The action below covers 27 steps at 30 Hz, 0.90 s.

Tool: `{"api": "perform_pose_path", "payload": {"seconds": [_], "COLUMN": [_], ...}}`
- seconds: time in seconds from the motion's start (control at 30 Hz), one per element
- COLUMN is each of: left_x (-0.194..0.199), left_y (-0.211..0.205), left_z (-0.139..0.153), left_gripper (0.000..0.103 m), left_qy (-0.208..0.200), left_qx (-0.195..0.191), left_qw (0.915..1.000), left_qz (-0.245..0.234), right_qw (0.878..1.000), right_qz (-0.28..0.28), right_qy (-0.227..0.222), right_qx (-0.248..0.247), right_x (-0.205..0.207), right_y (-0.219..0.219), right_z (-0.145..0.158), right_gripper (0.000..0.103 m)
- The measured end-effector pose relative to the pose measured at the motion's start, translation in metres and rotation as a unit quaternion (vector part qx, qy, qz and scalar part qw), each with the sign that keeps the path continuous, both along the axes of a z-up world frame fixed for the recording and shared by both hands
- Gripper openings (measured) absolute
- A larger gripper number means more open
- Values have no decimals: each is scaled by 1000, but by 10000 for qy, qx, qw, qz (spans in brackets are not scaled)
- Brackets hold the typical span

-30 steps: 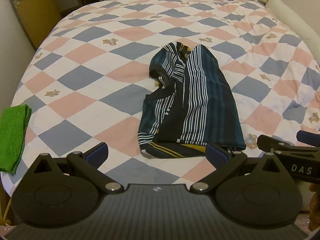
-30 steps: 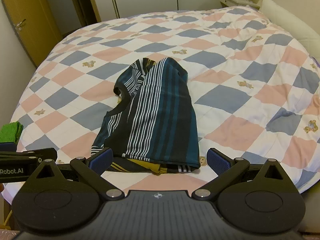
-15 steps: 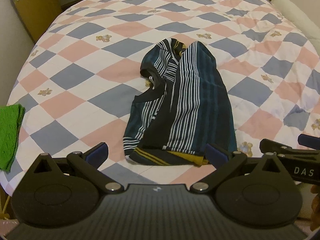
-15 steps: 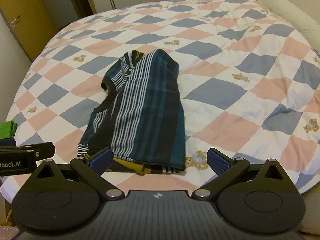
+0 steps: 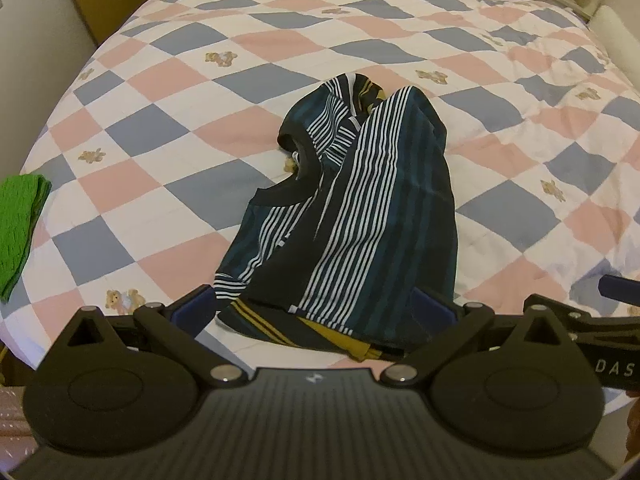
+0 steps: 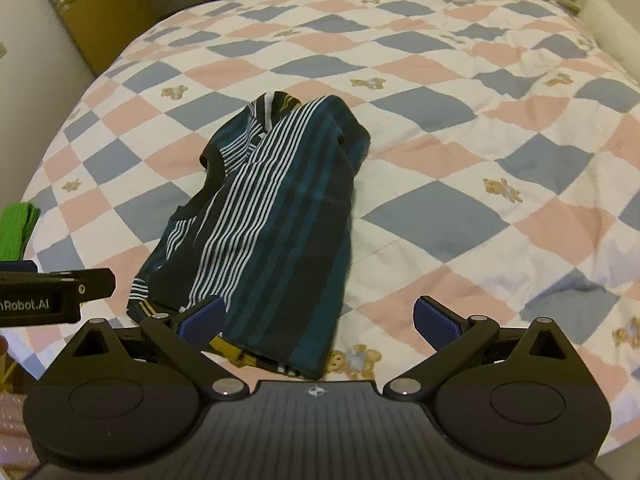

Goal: Fold clothes
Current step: 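Grasp the sweater hem with the left tool while the right tool grasps the hem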

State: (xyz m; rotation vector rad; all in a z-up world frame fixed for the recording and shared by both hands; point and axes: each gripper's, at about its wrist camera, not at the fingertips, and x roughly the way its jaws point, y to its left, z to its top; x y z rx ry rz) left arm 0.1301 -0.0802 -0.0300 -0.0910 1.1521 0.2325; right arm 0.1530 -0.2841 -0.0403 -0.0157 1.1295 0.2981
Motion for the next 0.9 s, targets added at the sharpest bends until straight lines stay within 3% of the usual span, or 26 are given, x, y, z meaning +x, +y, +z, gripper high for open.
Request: {"api": "perform_pose_path", "payload": {"seconds": [0.43,0.7,0.9], "left_x": [16,27,28], "left_y": [15,58,90], "left_z": [-27,-69,-108], "left_gripper": [102,102,95], "left_qy": [348,592,818], "left_qx": [-272,-410,-1078], "left_qw": [9989,9970,9904], "left_qz": [143,-276,-293], "right_qw": [9985,9989,9946], "right_qz": [411,-73,-452], "right_qy": [370,356,815], "right_qx": [-2,303,452], "right_x": [32,46,67], "right_y": [-6,10,23], "right_z": [-24,-36,-68], "right_gripper": [103,103,103]}}
